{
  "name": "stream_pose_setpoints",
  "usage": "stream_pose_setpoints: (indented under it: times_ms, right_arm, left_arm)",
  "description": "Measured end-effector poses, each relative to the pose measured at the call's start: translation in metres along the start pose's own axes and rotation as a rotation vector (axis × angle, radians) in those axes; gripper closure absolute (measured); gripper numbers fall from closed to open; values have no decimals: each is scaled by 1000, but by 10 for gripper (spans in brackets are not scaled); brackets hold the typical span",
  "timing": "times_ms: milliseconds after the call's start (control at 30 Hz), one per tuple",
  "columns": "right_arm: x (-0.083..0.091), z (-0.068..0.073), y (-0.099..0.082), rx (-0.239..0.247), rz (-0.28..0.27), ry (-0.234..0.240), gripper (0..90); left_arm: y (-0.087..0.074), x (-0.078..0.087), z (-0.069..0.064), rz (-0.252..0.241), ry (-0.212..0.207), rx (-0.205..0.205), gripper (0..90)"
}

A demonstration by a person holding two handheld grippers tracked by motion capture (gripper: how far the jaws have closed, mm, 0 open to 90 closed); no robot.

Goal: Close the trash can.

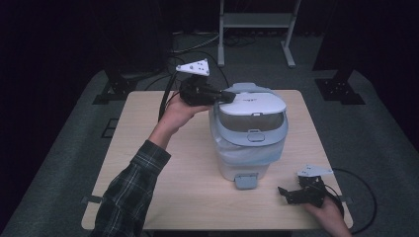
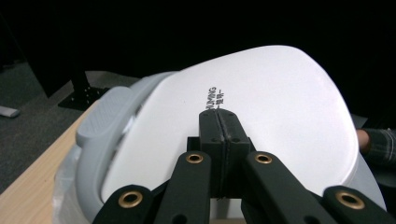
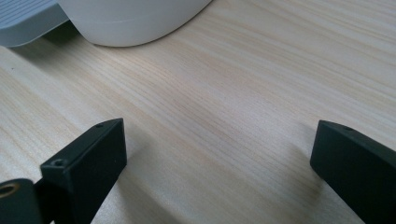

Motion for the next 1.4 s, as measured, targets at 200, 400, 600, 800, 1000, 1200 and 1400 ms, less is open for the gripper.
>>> stream_pose_setpoints:
  times_ms: [200, 400, 600, 800, 1000, 1200, 1400]
  right_arm:
    - [0, 0, 0, 0, 0, 0, 27]
    - [0, 0, 0, 0, 0, 0, 27]
    - [0, 0, 0, 0, 0, 0, 27]
    - [0, 0, 0, 0, 0, 0, 27]
    - [0, 0, 0, 1, 0, 0, 27]
    - [0, 0, 0, 1, 0, 0, 27]
    - [0, 0, 0, 1, 0, 0, 27]
  left_arm:
    - [-2, -4, -9, 21, -23, -7, 900]
    - [-1, -9, -20, 46, -47, -24, 900]
    - [1, -17, -31, 63, -70, -45, 900]
    - [0, -26, -38, 75, -99, -44, 900]
    - [4, -32, -47, 99, -113, -63, 900]
    - [6, -38, -53, 118, -121, -75, 899]
    - [9, -44, -58, 140, -130, -58, 900]
Point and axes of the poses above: each handheld gripper's, and its own axes: x roughly backward along the jaws, y roughly out of its top, z roughly to its left, the point moved 1 cm from there along -x, roughly forward along the jaws, and after that the axes turned 1 degree about y, right-handed, at the moved point
